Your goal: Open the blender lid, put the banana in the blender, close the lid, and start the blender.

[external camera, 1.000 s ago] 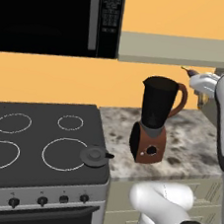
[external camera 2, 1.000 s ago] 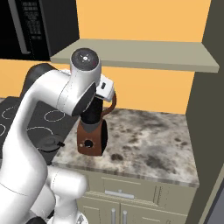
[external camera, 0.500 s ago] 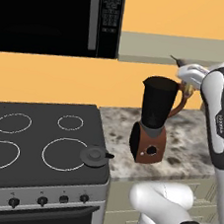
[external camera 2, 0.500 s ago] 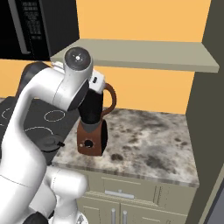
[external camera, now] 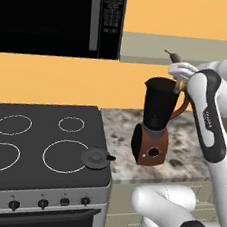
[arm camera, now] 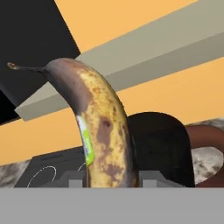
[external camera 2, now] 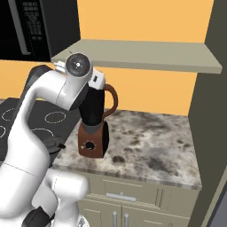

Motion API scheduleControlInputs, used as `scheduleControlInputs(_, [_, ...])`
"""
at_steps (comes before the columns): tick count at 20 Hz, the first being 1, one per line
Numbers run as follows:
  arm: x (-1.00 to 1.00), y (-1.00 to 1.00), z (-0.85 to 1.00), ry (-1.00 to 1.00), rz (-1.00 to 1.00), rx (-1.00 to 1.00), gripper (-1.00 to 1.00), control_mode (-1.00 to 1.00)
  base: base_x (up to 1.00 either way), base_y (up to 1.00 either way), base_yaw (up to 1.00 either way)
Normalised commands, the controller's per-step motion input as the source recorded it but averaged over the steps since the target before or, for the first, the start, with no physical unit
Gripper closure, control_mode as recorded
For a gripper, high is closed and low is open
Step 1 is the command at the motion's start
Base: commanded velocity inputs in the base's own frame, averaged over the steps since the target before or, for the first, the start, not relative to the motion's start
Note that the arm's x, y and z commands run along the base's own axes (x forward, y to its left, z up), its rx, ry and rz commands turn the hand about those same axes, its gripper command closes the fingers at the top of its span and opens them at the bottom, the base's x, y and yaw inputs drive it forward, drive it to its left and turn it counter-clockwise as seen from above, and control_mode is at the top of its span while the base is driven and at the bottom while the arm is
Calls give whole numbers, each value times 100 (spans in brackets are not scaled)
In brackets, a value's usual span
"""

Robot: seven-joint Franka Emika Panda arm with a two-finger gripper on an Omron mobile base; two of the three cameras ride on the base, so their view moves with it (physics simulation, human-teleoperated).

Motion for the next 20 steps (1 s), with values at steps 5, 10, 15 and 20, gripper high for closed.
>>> scheduleControlInputs(5, [36,0,-23,-1,0,0,100,-100,0,0,0])
scheduleControlInputs(10, [38,0,-7,0,0,0,100,-100,0,0,0])
scheduleControlInputs(15, [43,0,0,0,1,0,100,-100,0,0,0])
scheduleControlInputs(20, [43,0,-13,-1,0,0,100,-100,0,0,0])
